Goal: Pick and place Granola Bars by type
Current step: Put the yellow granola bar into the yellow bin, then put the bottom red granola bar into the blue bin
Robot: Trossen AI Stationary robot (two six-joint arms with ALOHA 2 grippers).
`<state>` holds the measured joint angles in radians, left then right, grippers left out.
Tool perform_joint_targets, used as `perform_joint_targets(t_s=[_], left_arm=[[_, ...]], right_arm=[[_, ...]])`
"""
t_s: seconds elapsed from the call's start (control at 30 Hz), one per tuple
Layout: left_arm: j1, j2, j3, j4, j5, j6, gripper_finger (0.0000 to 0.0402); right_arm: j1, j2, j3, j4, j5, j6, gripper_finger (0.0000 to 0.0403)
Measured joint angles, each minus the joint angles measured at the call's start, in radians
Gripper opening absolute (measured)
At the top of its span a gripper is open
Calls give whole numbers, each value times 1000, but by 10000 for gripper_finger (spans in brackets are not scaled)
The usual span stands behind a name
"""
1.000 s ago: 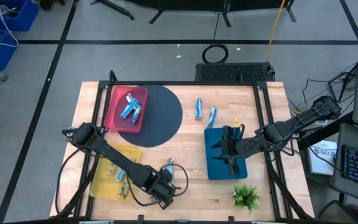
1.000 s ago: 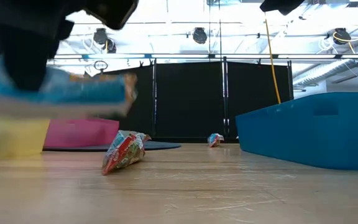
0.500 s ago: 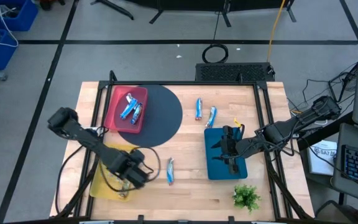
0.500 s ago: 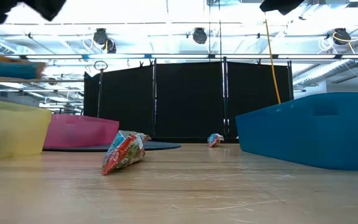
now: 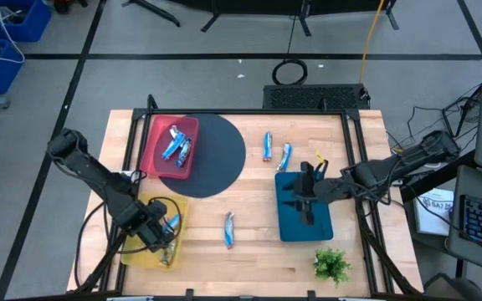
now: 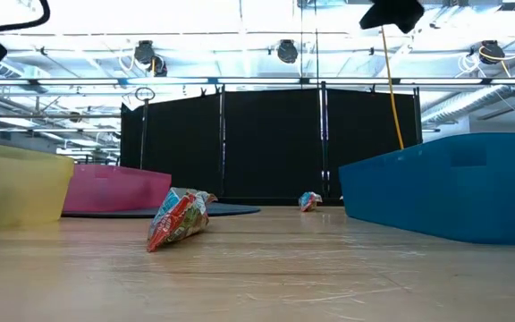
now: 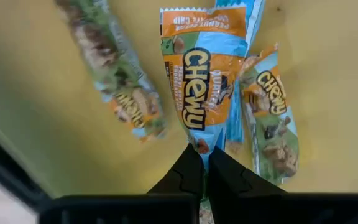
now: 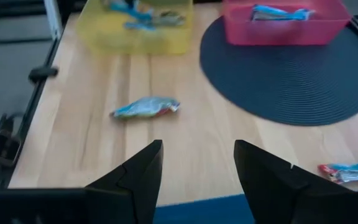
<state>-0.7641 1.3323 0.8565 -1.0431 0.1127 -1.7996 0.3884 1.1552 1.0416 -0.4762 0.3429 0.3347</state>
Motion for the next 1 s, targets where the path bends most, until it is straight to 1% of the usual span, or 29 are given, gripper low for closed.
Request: perform_joint_targets(t_s=[0.1,0.2,0.3,0.4,0.47,0.57,0.7,0.8,0.9,1.0], left_arm=[[2,0,-16,22,-8,11,51],[7,0,-15,29,-39,28,96],[7,0,-1,28,-63,24,138],[7,0,16,39,-107,18,177],[7,0,21,55,-160,18,200],[10,0,21,61,-210,43,232],[34,-2,21,59,-215,87,261],[64,-17,21,84,-213,80,274],[103,-45,21,191,-232,135,279],[148,-55,22,344,-294,196,276]], right_arm=[[-31,21,0,51,-5,27,213],[-53,84,18,123,-6,55,244],[-56,197,72,189,28,102,270],[-57,329,155,218,84,158,281],[-64,408,212,216,125,200,281],[-77,505,288,218,159,266,273],[-83,599,364,217,235,349,256],[-84,641,397,213,248,364,245],[-89,647,405,194,254,357,236],[-101,636,405,141,257,327,234]])
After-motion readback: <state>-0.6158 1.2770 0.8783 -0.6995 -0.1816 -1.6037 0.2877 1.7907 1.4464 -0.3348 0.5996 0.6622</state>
